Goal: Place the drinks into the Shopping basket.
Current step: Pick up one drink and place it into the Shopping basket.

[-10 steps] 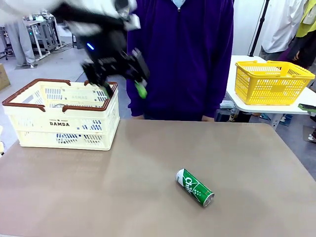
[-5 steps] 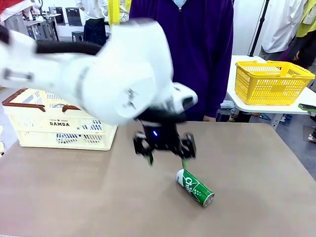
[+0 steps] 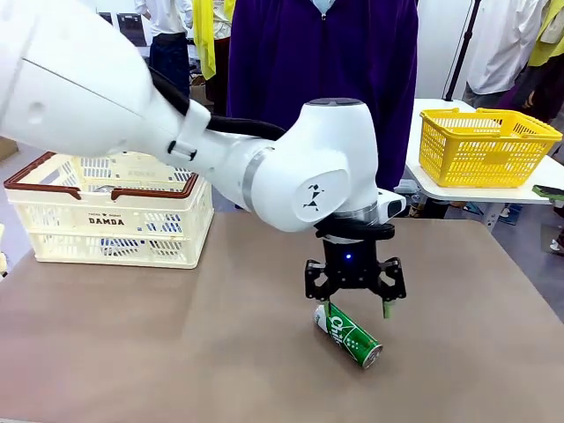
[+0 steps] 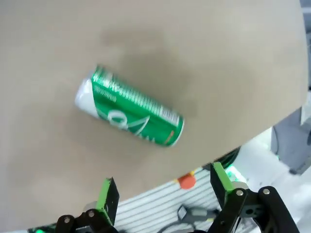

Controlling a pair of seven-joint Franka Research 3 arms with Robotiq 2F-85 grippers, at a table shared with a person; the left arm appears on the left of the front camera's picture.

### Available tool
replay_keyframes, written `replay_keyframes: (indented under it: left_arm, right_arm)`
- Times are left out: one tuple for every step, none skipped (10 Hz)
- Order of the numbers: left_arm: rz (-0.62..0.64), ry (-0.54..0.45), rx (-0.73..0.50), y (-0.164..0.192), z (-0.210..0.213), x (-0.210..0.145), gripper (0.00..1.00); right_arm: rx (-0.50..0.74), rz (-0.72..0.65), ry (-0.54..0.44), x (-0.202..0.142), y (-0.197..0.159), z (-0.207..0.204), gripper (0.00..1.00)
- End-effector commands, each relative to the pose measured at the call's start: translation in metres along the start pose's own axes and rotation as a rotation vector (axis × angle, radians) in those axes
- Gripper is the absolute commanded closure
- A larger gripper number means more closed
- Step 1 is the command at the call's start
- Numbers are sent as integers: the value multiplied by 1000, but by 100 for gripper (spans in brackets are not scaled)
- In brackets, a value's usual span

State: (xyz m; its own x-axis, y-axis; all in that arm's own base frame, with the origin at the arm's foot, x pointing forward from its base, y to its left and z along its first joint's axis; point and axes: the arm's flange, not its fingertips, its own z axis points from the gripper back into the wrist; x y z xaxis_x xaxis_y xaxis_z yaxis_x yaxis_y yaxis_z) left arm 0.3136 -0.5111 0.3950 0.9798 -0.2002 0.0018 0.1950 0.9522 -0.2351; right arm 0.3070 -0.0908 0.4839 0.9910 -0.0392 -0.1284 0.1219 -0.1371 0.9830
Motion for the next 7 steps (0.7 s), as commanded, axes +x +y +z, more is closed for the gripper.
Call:
replay_keyframes:
  left_arm:
    - [-24,26,12,6,5,-12,0]
    - [-24,26,12,6,5,-12,0]
    - [-24,26,12,6,5,-12,0]
    - [-24,26,12,6,5,-12,0]
    - [-24,26,12,6,5,-12,0]
    - [-24,26,12,6,5,-12,0]
    - [-24,26,12,6,5,-12,0]
  right_arm:
    - [-9,-11,11,-2,4,2,0]
    - [-9,-11,11,-2,4,2,0]
    - [-9,-11,11,-2,4,2,0]
    - [-9,-11,11,-2,4,2,0]
    - [-9,-11,11,-2,4,2,0]
    - [-9,-11,11,-2,4,2,0]
    - [-9,-11,11,-2,4,2,0]
